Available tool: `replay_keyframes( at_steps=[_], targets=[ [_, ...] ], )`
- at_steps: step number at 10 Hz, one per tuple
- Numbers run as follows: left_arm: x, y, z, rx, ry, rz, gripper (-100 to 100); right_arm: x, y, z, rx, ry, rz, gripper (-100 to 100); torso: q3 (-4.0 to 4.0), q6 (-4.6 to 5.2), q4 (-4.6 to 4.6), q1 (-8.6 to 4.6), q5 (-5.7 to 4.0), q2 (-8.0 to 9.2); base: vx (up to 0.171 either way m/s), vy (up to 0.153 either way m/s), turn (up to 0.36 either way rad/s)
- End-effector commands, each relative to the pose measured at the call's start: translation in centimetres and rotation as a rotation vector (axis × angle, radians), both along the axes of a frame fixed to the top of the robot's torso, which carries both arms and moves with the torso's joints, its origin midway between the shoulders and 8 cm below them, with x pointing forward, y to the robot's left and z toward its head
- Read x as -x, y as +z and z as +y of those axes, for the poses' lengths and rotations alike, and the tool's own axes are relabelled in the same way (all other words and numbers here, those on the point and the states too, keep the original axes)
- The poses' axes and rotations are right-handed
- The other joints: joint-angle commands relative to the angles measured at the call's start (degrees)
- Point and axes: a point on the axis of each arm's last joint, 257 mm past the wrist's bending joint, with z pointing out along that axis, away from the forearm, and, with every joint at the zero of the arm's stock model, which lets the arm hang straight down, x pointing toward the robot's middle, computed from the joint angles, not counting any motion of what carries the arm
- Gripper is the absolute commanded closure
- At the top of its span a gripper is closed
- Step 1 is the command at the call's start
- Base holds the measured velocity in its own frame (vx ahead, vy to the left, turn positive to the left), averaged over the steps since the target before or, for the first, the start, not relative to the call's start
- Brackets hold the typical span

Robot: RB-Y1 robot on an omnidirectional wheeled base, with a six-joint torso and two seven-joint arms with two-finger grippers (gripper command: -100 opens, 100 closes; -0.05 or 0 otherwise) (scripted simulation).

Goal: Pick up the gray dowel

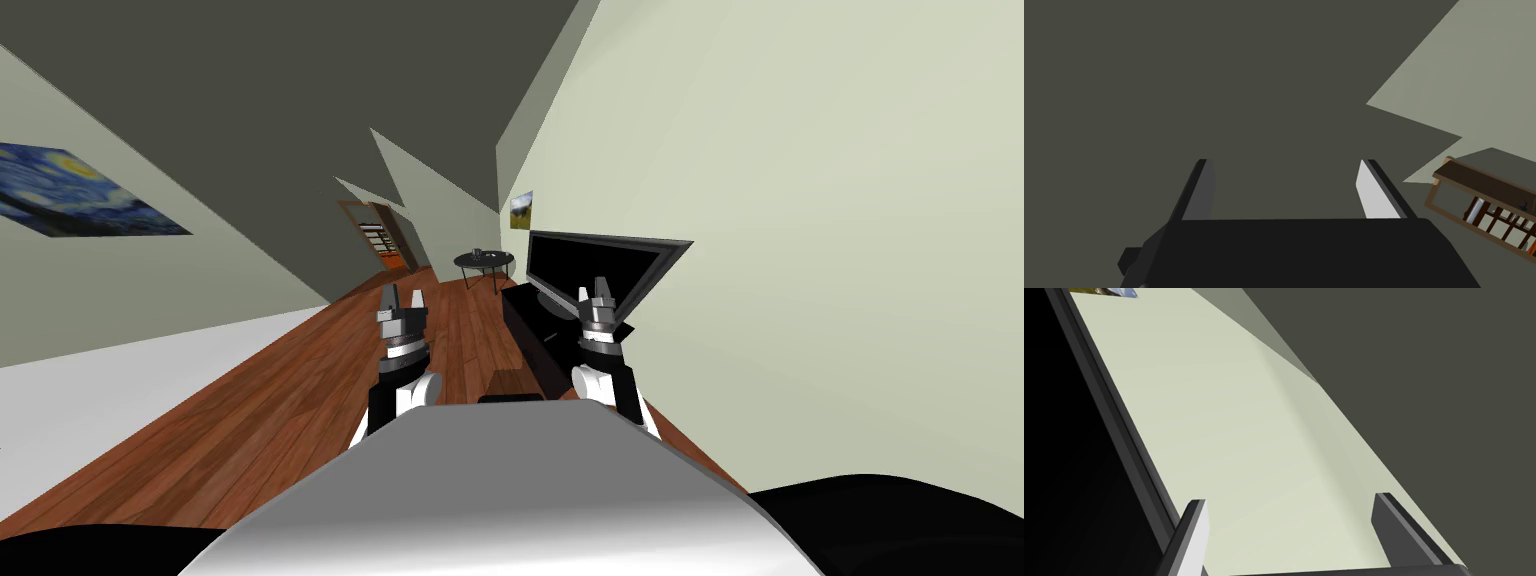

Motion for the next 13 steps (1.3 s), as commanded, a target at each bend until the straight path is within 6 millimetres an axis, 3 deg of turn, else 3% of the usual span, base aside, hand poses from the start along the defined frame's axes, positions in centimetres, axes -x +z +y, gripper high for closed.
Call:
replay_keyframes(
  at_steps=[1,5,9,13],
  targets=[
    [0.0,0.0,0.0,0.000,0.000,0.000,0,-0.5,-0.7,0.3,0.021,0.025,0.023,-100,0.00,0.00,0.00,0.00,0.00,0.00,0.023,0.008,-0.006],
    [0.0,0.0,0.0,0.000,0.000,0.000,0,-3.2,-4.8,0.1,0.026,0.106,0.142,-100,-0.19,0.00,-0.07,0.13,0.03,-0.33,0.081,0.041,-0.013],
    [0.0,0.0,0.0,0.000,0.000,0.000,0,-6.7,-10.8,-2.4,-0.075,0.162,0.311,-100,-0.37,-0.01,-0.15,0.33,0.06,-0.64,0.154,0.076,-0.027],
    [0.0,0.0,0.0,0.000,0.000,0.000,0,-8.5,-15.6,-4.7,-0.184,0.176,0.428,-100,-0.32,0.00,-0.13,0.23,0.05,-0.55,0.121,0.064,-0.020]
  ],
)
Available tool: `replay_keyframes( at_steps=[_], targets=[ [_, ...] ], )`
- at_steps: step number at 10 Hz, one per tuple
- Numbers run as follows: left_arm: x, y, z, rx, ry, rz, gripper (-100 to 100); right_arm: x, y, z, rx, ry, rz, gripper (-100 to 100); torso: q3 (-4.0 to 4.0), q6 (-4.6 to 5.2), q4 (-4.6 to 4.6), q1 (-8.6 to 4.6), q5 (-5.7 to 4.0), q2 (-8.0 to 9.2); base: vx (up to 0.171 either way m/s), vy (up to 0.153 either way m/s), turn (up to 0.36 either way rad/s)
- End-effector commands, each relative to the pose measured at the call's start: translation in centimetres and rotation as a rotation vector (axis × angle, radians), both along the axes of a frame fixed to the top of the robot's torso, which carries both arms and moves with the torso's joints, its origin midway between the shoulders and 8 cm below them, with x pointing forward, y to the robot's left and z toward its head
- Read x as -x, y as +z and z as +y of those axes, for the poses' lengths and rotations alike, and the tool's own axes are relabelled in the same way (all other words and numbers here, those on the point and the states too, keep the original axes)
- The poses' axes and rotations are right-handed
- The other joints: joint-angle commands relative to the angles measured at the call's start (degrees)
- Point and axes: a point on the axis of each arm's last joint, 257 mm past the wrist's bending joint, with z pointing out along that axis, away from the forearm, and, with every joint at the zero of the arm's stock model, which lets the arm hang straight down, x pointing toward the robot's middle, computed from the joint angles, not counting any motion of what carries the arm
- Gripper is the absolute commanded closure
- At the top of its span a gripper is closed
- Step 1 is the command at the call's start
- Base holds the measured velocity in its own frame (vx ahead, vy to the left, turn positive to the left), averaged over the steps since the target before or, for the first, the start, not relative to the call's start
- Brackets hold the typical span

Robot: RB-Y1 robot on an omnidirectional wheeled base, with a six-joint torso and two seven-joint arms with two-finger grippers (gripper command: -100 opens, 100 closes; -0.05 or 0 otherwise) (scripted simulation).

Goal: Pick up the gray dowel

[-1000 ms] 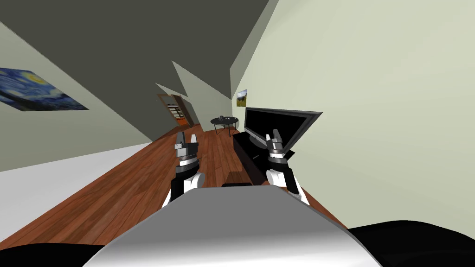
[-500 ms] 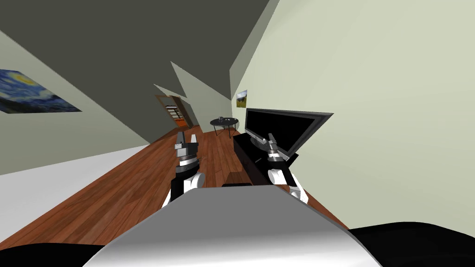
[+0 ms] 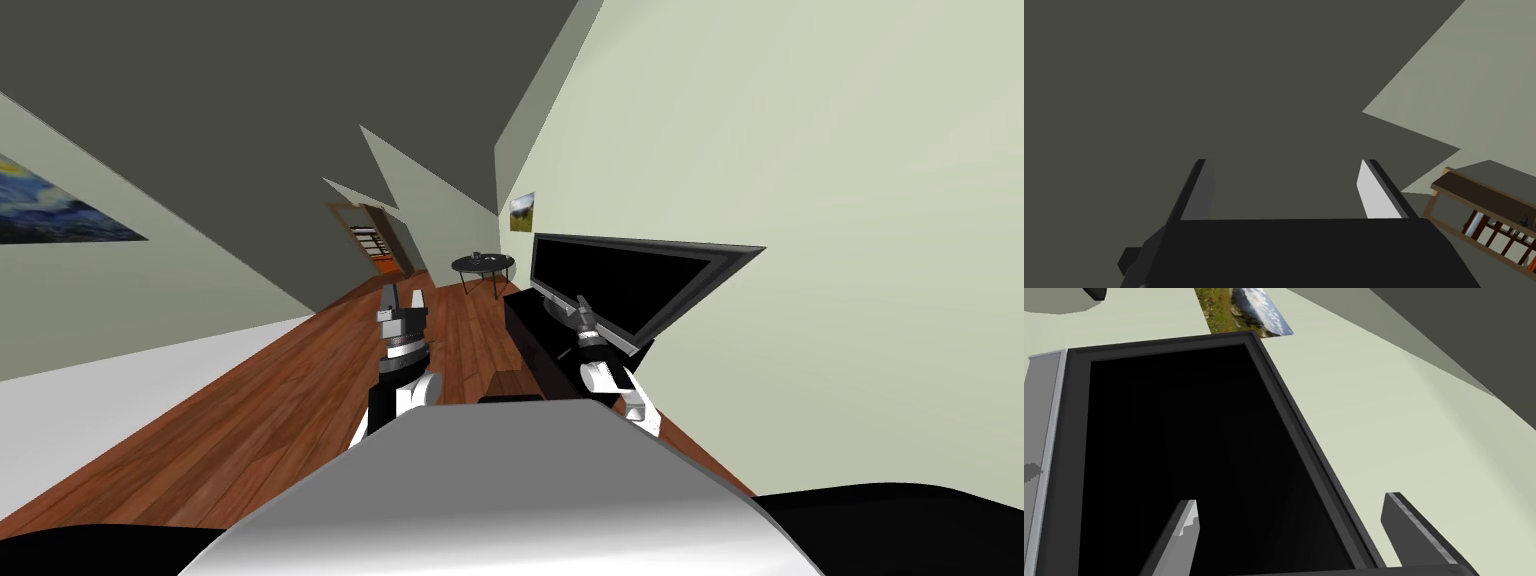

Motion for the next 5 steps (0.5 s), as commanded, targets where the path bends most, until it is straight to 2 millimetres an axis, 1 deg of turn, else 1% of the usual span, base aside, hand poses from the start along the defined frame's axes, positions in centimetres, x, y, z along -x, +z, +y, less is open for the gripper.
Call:
replay_keyframes(
  at_steps=[1,2,3,4,5],
  targets=[
    [0.0,0.0,0.0,0.000,0.000,0.000,0,-0.9,-2.3,-1.4,-0.062,-0.003,0.061,-100,0.00,0.00,0.00,0.00,0.00,0.00,0.123,0.052,-0.027],
    [0.0,0.0,0.0,0.000,0.000,0.000,0,-0.9,-2.9,-1.6,-0.067,-0.006,0.072,-100,0.00,0.00,0.00,-0.03,-0.01,-0.01,0.098,0.045,-0.013],
    [0.0,0.0,0.0,0.000,0.000,0.000,0,-1.5,-3.9,-2.6,-0.119,-0.008,0.106,-100,0.04,0.00,0.02,-0.05,-0.01,0.07,0.109,0.052,-0.028],
    [0.0,0.0,0.0,0.000,0.000,0.000,0,-1.5,-5.0,-2.9,-0.122,-0.014,0.126,-100,0.03,0.00,0.02,-0.04,-0.01,0.05,0.092,0.052,-0.018],
    [0.0,0.0,0.0,0.000,0.000,0.000,0,-2.0,-6.3,-4.1,-0.178,-0.021,0.164,-100,0.05,-0.01,0.02,-0.04,-0.01,0.09,0.103,0.049,-0.027]
  ],
)
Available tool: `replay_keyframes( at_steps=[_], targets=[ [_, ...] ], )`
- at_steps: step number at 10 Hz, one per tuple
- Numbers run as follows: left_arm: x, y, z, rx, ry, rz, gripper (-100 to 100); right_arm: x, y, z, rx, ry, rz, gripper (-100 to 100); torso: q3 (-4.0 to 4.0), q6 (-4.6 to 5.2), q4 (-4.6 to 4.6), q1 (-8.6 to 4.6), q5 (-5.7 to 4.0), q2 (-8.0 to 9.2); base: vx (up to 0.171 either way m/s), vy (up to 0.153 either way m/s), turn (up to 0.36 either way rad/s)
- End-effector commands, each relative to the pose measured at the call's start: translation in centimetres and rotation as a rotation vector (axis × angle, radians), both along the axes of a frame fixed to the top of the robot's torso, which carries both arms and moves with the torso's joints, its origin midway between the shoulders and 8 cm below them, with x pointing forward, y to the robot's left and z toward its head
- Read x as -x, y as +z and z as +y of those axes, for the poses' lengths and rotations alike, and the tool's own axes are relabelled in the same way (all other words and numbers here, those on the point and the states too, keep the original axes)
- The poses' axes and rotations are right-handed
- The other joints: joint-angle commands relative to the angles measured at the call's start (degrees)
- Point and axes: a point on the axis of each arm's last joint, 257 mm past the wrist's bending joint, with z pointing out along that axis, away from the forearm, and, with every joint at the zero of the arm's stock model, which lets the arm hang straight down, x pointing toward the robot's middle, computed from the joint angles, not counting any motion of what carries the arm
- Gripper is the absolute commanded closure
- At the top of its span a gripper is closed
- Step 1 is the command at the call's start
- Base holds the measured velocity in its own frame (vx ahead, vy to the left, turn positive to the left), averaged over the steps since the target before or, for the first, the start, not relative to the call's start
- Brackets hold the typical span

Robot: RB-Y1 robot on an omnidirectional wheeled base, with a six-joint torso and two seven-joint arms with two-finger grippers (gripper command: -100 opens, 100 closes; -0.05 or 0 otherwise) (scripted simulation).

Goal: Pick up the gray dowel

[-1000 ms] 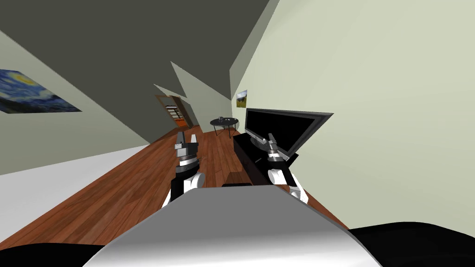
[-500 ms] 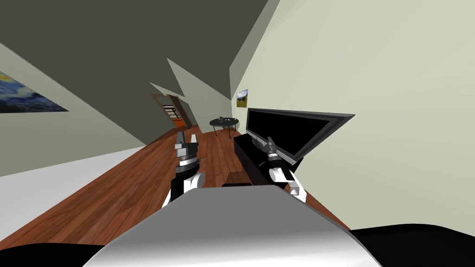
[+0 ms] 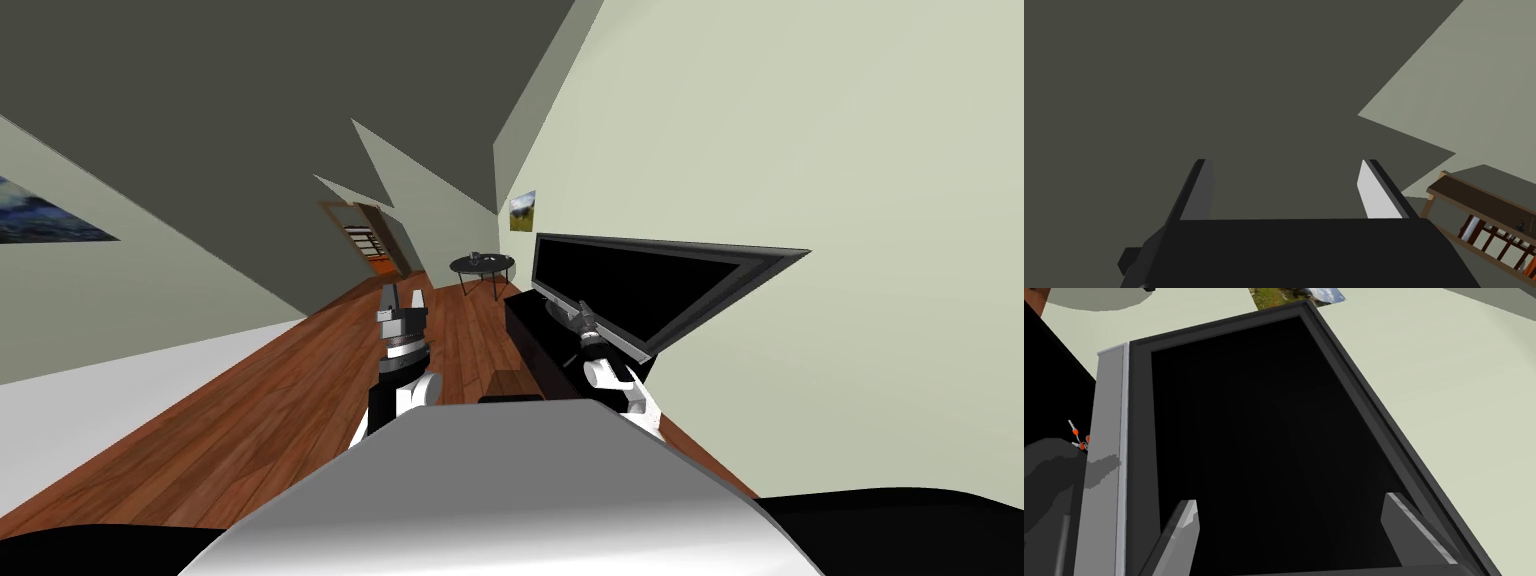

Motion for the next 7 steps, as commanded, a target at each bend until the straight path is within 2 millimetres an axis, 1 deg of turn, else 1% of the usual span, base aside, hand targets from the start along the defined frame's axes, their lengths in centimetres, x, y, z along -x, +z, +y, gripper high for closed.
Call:
replay_keyframes(
  at_steps=[1,2,3,4,5,6,7],
  targets=[
    [0.0,0.0,0.0,0.000,0.000,0.000,0,-0.3,-2.3,-0.8,-0.034,-0.012,0.047,-100,0.00,0.00,0.00,0.00,0.00,0.00,0.096,0.053,-0.015],
    [0.0,0.0,0.0,0.000,0.000,0.000,0,-0.7,-3.6,-2.1,-0.093,-0.024,0.086,-100,0.01,0.00,0.00,0.01,0.00,0.03,0.130,0.079,-0.035],
    [0.0,0.0,0.0,0.000,0.000,0.000,0,-0.6,-4.6,-2.4,-0.096,-0.031,0.105,-100,-0.04,-0.01,-0.01,0.09,0.02,-0.08,0.102,0.065,-0.020],
    [0.0,0.0,0.0,0.000,0.000,0.000,0,-0.9,-6.1,-3.7,-0.159,-0.048,0.144,-100,-0.01,0.00,-0.01,0.07,0.02,0.00,0.113,0.056,-0.039],
    [0.0,0.0,0.0,0.000,0.000,0.000,0,-0.8,-6.9,-4.0,-0.161,-0.054,0.159,-100,-0.02,0.00,0.00,0.03,0.01,-0.03,0.098,0.040,-0.017],
    [0.0,0.0,0.0,0.000,0.000,0.000,0,-0.7,-7.1,-4.0,-0.161,-0.056,0.162,-100,0.00,0.00,0.00,-0.03,0.00,0.02,0.037,0.015,0.005],
    [0.0,0.0,0.0,0.000,0.000,0.000,0,-0.9,-8.6,-5.5,-0.227,-0.078,0.202,-100,0.10,0.00,0.03,-0.11,-0.02,0.20,0.079,0.041,-0.031]
  ],
)
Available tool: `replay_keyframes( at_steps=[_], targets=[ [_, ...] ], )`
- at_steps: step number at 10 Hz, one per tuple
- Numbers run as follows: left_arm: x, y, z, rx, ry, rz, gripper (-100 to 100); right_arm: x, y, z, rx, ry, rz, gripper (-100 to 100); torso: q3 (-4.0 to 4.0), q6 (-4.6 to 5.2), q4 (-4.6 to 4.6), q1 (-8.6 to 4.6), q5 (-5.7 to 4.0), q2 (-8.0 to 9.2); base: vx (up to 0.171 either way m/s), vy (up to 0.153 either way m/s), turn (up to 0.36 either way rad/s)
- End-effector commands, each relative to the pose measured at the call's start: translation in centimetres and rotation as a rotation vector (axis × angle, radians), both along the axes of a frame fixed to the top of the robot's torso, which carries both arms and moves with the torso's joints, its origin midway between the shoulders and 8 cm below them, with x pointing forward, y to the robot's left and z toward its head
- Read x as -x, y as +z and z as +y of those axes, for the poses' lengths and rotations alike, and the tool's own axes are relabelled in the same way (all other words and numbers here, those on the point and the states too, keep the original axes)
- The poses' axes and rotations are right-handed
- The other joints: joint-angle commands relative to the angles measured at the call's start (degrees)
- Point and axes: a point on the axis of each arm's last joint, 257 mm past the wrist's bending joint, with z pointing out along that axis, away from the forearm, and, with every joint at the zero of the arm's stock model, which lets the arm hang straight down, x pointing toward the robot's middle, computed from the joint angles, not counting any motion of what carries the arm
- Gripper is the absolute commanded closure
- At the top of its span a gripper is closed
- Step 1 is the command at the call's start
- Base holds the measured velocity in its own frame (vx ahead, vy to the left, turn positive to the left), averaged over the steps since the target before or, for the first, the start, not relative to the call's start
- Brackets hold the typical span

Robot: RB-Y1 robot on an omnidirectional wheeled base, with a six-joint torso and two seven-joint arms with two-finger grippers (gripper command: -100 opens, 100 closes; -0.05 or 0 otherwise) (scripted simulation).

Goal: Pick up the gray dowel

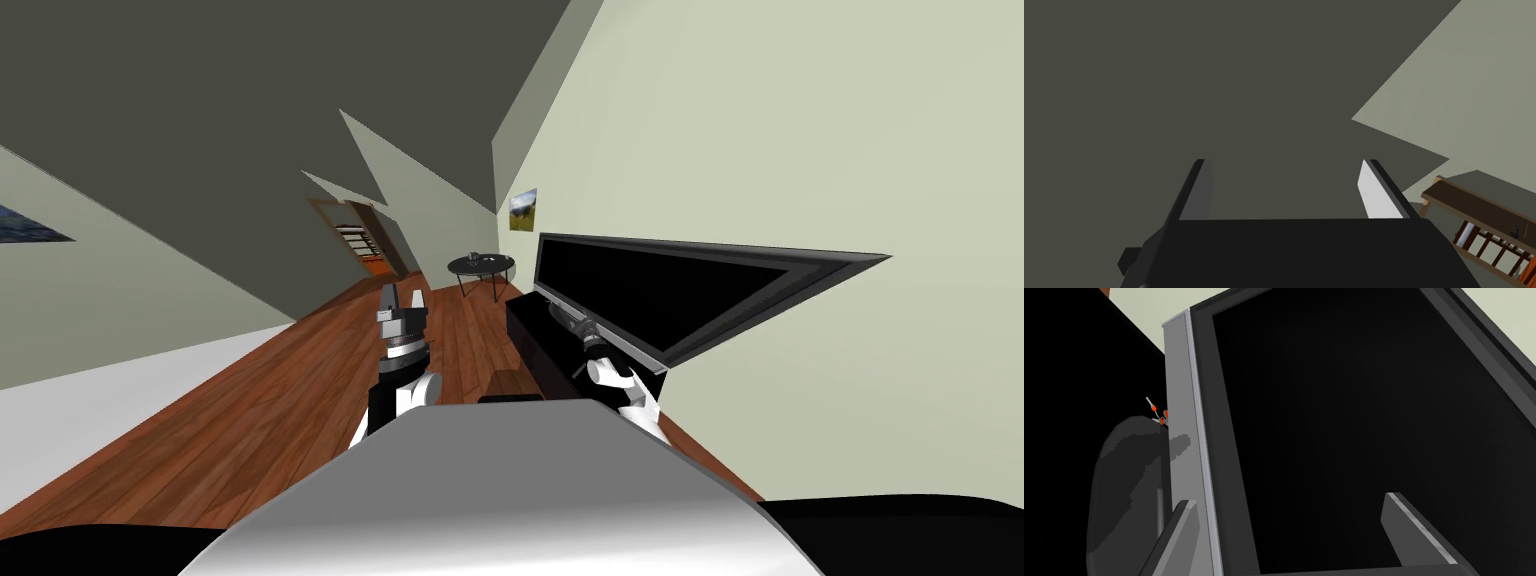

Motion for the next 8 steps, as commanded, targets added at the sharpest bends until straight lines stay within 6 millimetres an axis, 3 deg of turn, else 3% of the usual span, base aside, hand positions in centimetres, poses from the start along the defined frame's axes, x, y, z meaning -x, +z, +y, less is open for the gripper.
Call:
replay_keyframes(
  at_steps=[1,6,8],
  targets=[
    [0.0,0.0,0.0,0.000,0.000,0.000,0,0.1,-1.9,-1.1,-0.038,-0.019,0.040,-100,0.00,0.00,0.00,0.00,0.00,0.00,0.084,0.038,-0.031],
    [0.0,0.0,0.0,0.000,0.000,0.000,0,1.0,-7.7,-6.0,-0.238,-0.129,0.175,-100,-0.07,-0.01,-0.03,-0.02,0.00,-0.09,0.105,0.052,-0.037],
    [0.0,0.0,0.0,0.000,0.000,0.000,0,1.5,-9.2,-6.5,-0.255,-0.145,0.202,-100,-0.03,0.00,-0.02,0.01,0.01,-0.03,0.055,0.032,-0.013]
  ],
)
